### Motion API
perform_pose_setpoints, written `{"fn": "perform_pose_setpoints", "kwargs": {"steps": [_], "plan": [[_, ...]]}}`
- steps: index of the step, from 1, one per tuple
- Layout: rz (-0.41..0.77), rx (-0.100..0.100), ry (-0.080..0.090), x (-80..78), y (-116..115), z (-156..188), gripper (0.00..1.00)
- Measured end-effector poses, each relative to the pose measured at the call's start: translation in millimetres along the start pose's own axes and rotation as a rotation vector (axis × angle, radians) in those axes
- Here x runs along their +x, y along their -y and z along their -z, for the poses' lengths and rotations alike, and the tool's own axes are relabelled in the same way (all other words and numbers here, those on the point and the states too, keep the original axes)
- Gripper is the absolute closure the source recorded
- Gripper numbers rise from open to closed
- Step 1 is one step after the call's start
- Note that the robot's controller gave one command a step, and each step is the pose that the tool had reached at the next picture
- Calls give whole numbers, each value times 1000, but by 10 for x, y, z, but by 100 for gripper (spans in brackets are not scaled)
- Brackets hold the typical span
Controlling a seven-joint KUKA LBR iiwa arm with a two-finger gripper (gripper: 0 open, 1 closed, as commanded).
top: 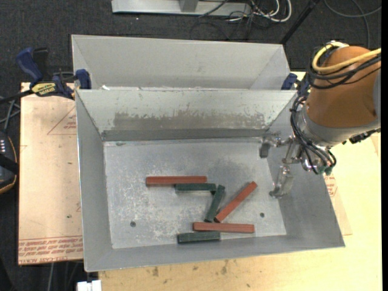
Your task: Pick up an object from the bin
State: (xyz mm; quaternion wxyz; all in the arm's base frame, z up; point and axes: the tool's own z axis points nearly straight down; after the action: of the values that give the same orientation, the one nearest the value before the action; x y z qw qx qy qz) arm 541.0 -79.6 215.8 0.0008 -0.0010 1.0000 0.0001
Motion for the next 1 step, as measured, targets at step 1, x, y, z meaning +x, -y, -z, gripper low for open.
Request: {"fn": "perform_pose_setpoints", "kwargs": {"steps": [1], "plan": [[9, 2, 8, 10, -71, -396, 0]]}}
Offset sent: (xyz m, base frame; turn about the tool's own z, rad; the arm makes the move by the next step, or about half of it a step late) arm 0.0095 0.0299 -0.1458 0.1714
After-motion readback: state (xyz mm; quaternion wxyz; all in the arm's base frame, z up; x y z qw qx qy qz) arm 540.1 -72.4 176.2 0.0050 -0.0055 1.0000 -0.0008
